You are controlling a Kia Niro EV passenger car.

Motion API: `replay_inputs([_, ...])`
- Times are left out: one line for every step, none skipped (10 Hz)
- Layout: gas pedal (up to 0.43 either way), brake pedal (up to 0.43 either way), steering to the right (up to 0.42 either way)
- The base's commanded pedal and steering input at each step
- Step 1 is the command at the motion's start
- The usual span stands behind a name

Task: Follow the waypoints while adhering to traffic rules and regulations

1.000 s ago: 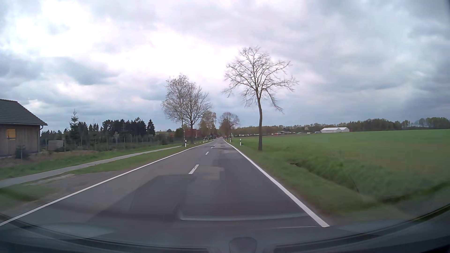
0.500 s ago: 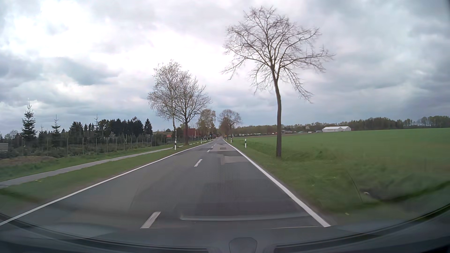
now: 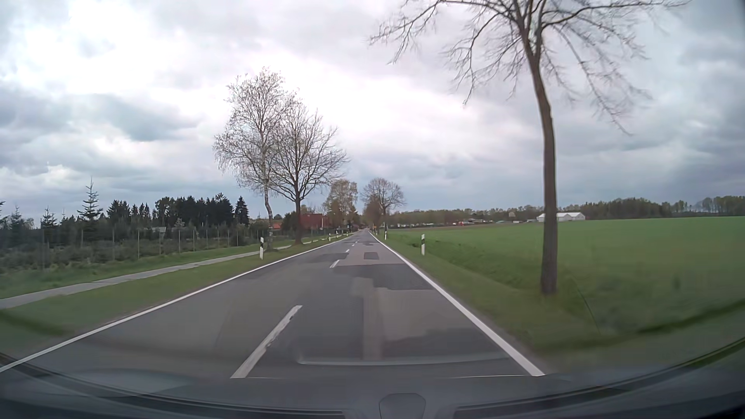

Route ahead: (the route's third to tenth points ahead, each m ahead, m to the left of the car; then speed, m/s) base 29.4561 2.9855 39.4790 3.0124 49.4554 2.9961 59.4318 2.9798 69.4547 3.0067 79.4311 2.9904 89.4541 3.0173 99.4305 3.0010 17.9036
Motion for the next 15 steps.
replay_inputs([0.067, 0.0, -0.003])
replay_inputs([0.067, 0.0, -0.004])
replay_inputs([0.067, 0.0, -0.003])
replay_inputs([0.067, 0.0, -0.004])
replay_inputs([0.067, 0.0, -0.004])
replay_inputs([0.067, 0.0, -0.004])
replay_inputs([0.067, 0.0, -0.004])
replay_inputs([0.067, 0.0, -0.003])
replay_inputs([0.067, 0.0, -0.004])
replay_inputs([0.067, 0.0, -0.004])
replay_inputs([0.067, 0.0, -0.003])
replay_inputs([0.067, 0.0, -0.003])
replay_inputs([0.059, 0.0, -0.003])
replay_inputs([0.039, 0.0, -0.003])
replay_inputs([0.039, 0.0, -0.003])
